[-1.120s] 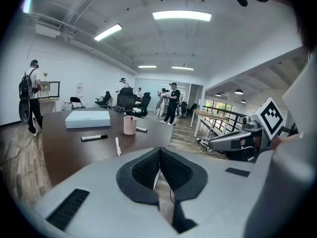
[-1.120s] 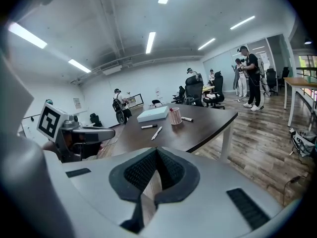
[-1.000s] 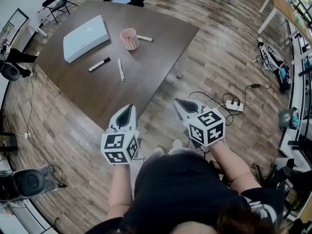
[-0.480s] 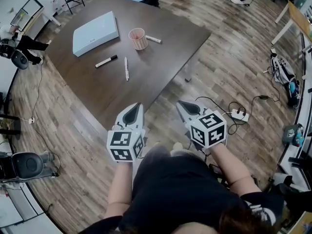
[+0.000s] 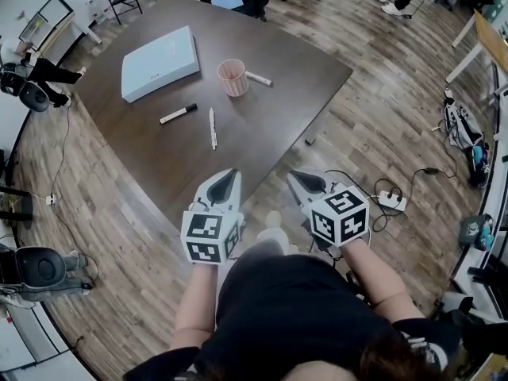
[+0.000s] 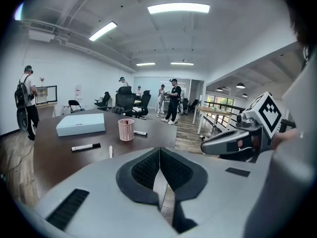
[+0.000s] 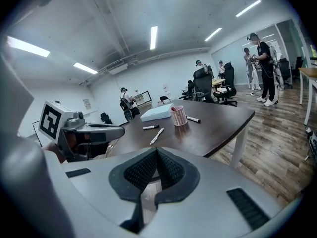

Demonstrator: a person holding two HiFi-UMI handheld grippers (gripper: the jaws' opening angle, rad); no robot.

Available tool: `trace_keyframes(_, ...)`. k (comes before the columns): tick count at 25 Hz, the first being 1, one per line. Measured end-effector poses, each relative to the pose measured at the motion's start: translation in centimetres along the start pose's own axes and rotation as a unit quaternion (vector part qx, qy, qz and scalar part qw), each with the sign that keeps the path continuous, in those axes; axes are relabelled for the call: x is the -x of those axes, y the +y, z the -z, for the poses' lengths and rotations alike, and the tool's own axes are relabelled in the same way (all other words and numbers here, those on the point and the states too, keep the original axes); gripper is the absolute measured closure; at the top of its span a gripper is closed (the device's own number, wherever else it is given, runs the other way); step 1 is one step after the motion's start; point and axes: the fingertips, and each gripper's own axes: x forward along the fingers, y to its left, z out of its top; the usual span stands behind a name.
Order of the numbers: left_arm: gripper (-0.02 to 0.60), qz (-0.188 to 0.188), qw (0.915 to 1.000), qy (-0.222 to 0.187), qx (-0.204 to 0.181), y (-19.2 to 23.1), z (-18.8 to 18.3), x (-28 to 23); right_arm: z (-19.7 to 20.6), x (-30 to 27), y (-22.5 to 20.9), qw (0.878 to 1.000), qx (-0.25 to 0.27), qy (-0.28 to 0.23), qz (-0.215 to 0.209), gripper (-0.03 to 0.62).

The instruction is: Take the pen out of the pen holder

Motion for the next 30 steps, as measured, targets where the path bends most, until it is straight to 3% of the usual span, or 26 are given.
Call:
trace_keyframes(5,0.552,0.000,0.9999,-0.002,-0.016,2.2,-1.7,-2.5,-2.2,-2.9,-1.0,1.000,0.012,0.009,0.002,0.576)
trace_keyframes(13,0.551,0.017,0.9998,-0.010,-0.003,6.7,-3.5,-5.6,-5.1,-7.9,-1.6,1.000,0.005,0.015,0.000,0.576)
trace_keyframes(17,0.478,0.030,0.9994,-0.015,-0.007,8.2,-4.7,-7.0,-6.1,-9.6,-2.3,1.000,0.011,0.017,0.011,0.576)
trace_keyframes(22,0.457,0.035,0.9992,-0.020,-0.004,9.0,-5.6,-8.8,-7.0,-10.8,-3.6,0.999,0.015,0.026,0.018,0.576)
trace_keyframes(30,0.432,0.012,0.9992,-0.035,0.011,10.7,-7.5,-11.6,-8.7,-13.4,-6.3,0.999,0.029,0.038,-0.002,0.576)
